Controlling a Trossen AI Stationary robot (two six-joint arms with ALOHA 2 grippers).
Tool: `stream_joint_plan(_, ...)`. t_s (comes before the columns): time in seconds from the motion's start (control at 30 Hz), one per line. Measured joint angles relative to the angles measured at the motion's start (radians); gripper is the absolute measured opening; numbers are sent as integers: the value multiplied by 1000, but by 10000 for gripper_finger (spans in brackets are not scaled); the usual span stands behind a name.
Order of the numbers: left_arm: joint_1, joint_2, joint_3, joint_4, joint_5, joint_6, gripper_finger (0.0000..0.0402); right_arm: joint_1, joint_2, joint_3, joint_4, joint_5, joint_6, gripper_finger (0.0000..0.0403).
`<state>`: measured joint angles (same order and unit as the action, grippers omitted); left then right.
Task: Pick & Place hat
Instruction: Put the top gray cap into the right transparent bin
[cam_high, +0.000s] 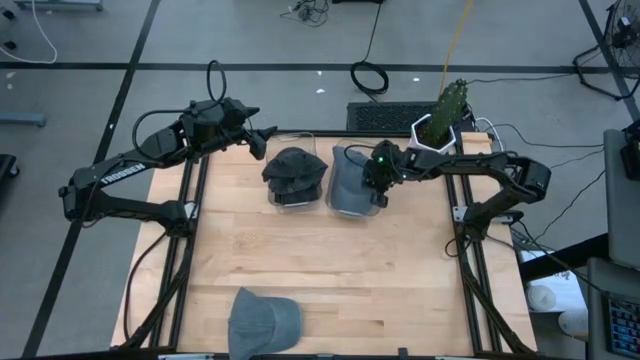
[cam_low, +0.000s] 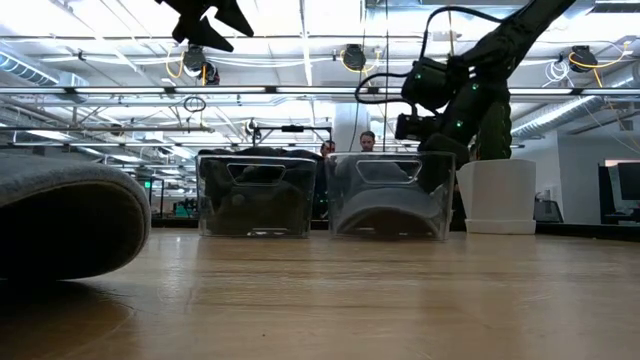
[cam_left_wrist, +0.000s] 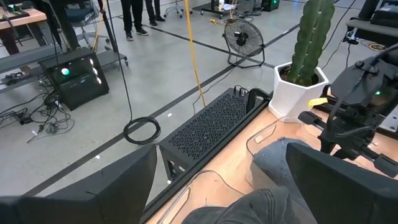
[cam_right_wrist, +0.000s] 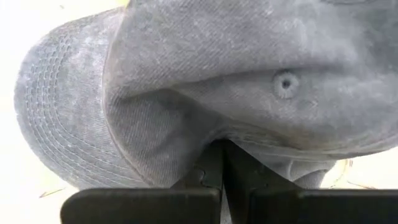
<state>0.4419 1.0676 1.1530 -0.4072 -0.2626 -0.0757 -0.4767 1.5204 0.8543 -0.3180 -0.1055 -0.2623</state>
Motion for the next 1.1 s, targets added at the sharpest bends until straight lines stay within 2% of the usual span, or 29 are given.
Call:
stream_joint_plan(0.23,0,0,0,0,0,0,365,39,-106,-6,-37,136,10,0)
stream_joint_plan(0.5,-1,0,0,0,0,0,365,56,-254,-4,-38,161,33,0)
stream_joint_plan(0.73,0,0,0,0,0,0,365,99,-323,-3,-27,183,55,0)
stream_joint_plan(0.83,0,0,0,0,0,0,365,136,-318,33,-99,128,98,0)
stream_joint_plan(1.0,0,0,0,0,0,0,365,187,-239,126,-296,127,130,0)
stream_joint_plan(1.1,0,0,0,0,0,0,365,196,-179,143,-324,119,117,0)
